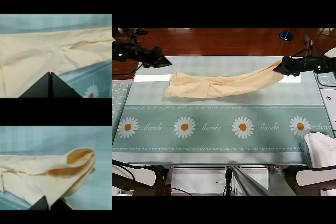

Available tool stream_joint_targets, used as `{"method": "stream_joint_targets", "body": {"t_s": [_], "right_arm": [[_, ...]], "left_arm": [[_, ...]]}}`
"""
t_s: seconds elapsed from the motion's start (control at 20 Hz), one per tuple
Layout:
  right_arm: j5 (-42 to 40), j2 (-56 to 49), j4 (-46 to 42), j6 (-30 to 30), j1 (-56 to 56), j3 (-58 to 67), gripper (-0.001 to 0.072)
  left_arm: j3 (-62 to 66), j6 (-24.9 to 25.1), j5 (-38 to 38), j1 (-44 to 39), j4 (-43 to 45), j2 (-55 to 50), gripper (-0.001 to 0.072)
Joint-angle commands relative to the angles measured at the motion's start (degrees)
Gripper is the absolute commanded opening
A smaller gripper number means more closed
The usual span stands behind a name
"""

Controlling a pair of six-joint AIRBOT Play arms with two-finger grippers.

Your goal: Fold the shirts.

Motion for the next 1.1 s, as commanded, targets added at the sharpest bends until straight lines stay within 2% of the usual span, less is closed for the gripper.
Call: {"method": "stream_joint_targets", "body": {"t_s": [0.0, 0.25, 0.5, 1.05], "right_arm": [[5.6, 4.1, -4.8, 3.0, 0.1, 2.2, 0.0014], [12.9, 5.8, -9.9, 4.1, 0.1, 2.2, 0.0014], [14.6, 8.3, -10.3, 3.5, 0.1, 2.2, 0.0014], [17.4, 16.3, -10.6, 3.5, 0.1, 2.2, 0.0014]], "left_arm": [[0.0, 0.2, 2.1, -8.8, -4.5, -0.5, 0.0033], [0.0, -4.8, 8.5, -23.8, -4.5, -4.5, 0.0034], [0.0, -12.4, 13.3, -34.1, -4.5, -9.6, 0.0033], [0.0, -24.3, 18.4, -41.5, -4.6, -17.4, 0.0032]]}}
